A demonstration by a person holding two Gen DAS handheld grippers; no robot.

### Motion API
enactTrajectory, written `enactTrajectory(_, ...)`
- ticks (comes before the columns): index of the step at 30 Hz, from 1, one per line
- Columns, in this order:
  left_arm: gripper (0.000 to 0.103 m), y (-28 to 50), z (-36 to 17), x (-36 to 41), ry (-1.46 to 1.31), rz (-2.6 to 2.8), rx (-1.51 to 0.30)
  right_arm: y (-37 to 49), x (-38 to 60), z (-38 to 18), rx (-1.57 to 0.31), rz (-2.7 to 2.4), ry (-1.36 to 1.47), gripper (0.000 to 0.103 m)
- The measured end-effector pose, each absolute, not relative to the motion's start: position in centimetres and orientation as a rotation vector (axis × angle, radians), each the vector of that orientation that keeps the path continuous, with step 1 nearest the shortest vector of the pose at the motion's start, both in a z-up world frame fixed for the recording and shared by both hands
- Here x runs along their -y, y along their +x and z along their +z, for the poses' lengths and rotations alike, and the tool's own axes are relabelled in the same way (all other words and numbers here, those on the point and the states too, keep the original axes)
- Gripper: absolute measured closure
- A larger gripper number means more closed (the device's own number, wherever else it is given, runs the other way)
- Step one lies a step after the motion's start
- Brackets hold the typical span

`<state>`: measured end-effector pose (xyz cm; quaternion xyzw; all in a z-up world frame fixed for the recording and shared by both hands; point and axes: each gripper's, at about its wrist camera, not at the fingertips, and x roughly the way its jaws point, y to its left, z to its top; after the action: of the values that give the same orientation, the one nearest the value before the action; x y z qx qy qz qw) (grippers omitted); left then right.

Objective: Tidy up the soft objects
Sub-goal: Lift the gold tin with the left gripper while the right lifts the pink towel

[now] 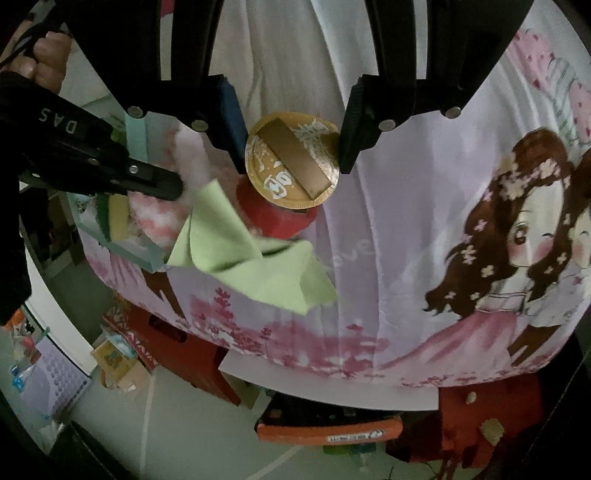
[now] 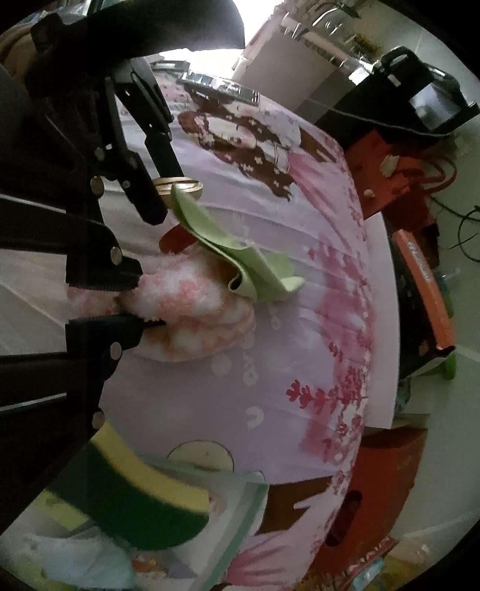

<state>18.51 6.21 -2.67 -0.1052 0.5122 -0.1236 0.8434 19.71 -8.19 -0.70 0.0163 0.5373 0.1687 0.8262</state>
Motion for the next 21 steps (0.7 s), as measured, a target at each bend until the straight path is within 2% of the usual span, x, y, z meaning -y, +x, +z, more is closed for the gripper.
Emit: enactTrajectory(21, 0.054, 11.1, 7.2, -6.0, -0.207, -0.235, -0.954, 10.6, 11.6, 10.2, -0.960, 0.333, 0.059, 0.093)
